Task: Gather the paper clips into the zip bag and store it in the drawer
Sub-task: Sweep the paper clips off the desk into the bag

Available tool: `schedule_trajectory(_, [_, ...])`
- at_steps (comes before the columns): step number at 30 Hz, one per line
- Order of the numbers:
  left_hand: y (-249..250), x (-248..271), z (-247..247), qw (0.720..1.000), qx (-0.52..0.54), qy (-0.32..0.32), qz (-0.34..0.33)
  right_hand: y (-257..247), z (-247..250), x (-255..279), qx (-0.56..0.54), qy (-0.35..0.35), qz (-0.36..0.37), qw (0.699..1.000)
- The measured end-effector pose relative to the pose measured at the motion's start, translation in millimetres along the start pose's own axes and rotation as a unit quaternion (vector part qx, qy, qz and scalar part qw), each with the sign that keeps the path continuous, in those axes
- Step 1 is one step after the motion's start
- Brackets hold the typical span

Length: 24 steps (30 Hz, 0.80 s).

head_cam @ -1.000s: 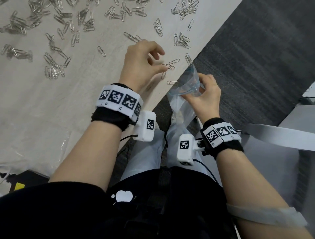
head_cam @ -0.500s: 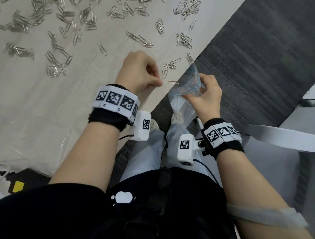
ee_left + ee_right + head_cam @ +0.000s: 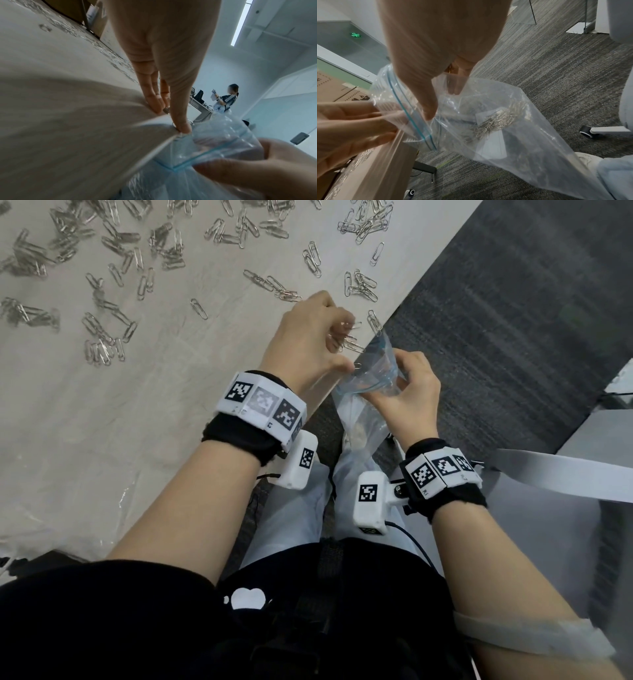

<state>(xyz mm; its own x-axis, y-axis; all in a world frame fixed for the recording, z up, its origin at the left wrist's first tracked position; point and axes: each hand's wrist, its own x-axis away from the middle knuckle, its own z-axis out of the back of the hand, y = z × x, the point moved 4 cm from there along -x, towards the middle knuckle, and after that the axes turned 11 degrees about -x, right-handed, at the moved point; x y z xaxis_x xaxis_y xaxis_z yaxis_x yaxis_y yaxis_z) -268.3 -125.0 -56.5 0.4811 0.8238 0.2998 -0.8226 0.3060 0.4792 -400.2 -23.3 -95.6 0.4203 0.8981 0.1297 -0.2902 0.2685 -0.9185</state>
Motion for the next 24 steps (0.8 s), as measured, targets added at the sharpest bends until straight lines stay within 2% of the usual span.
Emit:
schedule_trajectory(5, [13, -3, -13, 0.999, 0.026, 0.011, -0.028, 1, 1, -1, -0.009, 0.000, -0.004, 1.000])
schedule_trajectory(9, [16, -4, -16, 0.987, 0.154, -0.022, -0.045, 1, 1, -1, -0.012, 0.002, -0.007, 1.000])
schedule_trajectory(11, [12, -5, -11, 0.979, 0.195, 0.027, -0.043, 1, 1, -1, -0.014, 0.000, -0.010, 1.000])
schedule_trajectory(13, [8, -8, -8, 0.986, 0.138, 0.080, -0.055, 1, 2, -2, -0.017, 0.000, -0.011, 1.000])
schedule_trajectory(14, [9, -10, -9, 0.991, 0.082, 0.084, -0.072, 1, 2, -2, -0.021, 0.000, -0.010, 1.000])
schedule_trajectory(17, [10, -14, -14, 0.995, -0.019, 0.010, -0.100, 1, 2, -2, -0.028, 0.002, -0.009, 1.000])
schedule_trajectory(19, [10, -11, -15, 0.995, -0.001, -0.008, -0.102, 1, 2, -2, -0.025, 0.002, -0.009, 1.000])
schedule_trajectory(24, [7, -5, -16, 0.992, 0.086, 0.007, -0.091, 0, 2, -4, -0.019, 0.001, -0.011, 1.000])
